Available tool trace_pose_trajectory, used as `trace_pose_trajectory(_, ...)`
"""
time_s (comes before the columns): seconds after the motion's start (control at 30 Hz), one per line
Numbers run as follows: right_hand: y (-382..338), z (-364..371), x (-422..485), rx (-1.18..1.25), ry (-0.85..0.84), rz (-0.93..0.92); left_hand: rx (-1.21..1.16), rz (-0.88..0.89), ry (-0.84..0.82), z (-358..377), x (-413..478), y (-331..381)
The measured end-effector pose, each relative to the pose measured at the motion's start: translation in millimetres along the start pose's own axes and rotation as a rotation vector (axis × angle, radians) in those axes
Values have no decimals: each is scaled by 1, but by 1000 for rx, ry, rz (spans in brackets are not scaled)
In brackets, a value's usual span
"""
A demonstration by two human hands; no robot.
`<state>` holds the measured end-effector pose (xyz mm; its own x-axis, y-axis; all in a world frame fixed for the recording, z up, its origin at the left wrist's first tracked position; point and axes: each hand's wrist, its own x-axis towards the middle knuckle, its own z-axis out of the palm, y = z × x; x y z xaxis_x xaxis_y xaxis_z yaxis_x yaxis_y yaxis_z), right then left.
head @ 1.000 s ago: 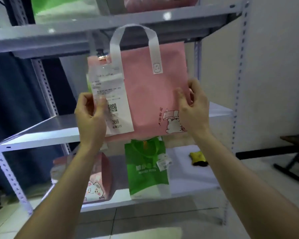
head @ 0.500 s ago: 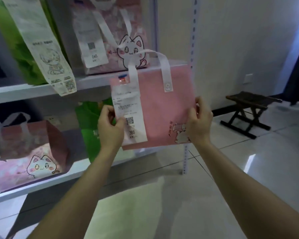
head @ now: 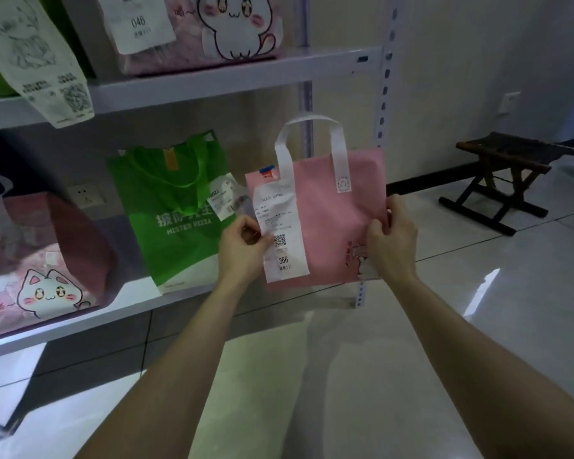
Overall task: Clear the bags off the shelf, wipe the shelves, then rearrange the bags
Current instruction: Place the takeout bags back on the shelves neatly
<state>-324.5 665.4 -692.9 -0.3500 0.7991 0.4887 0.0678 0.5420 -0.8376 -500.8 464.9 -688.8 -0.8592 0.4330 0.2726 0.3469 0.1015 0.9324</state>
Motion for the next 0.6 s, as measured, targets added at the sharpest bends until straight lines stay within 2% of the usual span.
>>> trace_pose_trajectory(0.23, -1, 40, -8, 11, -197, 59, 152, 32, 192, -21, 9, -13)
trace_pose_trajectory(0.4, -19, 75, -20, 45, -453, 81, 278, 11, 348, -52, 3, -20)
trace_pose_trajectory(0.47, -19, 86, -22, 16, -441, 108, 310, -6, 360, -61, 2, -22)
trace_pose_trajectory(0.53, -17, 93, -24, -54, -352, 161, 357, -18, 346, -65, 0, -24)
trace_pose_trajectory(0.6, -12, 96, -26, -264, -261, 171, 416, -28, 334, -65, -2, -26)
